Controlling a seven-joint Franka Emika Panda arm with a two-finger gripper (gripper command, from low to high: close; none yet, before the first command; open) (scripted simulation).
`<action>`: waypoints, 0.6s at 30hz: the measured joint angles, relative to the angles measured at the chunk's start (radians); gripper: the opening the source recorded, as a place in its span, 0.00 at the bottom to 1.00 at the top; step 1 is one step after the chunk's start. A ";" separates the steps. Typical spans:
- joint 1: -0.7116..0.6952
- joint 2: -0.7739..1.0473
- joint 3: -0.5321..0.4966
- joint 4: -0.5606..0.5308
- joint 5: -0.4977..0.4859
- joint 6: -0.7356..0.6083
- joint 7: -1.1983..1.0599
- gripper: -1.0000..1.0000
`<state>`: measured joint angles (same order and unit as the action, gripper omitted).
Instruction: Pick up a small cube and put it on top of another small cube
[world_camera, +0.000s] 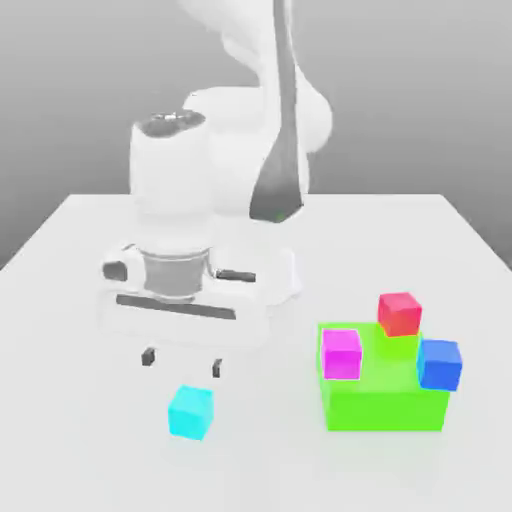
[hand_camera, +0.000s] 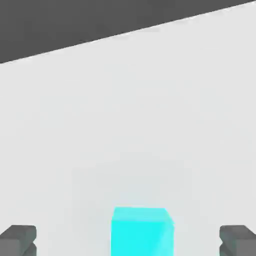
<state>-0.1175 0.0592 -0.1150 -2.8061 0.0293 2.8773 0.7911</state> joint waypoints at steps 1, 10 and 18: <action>-0.006 0.036 0.008 0.002 0.015 0.028 -0.011 0.50; -0.073 0.236 0.088 0.034 0.067 0.190 -0.050 0.00; -0.053 0.109 0.056 0.010 0.021 0.087 -0.015 0.00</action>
<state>-0.1700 0.1680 -0.0585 -2.7962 0.0501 2.9639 0.7760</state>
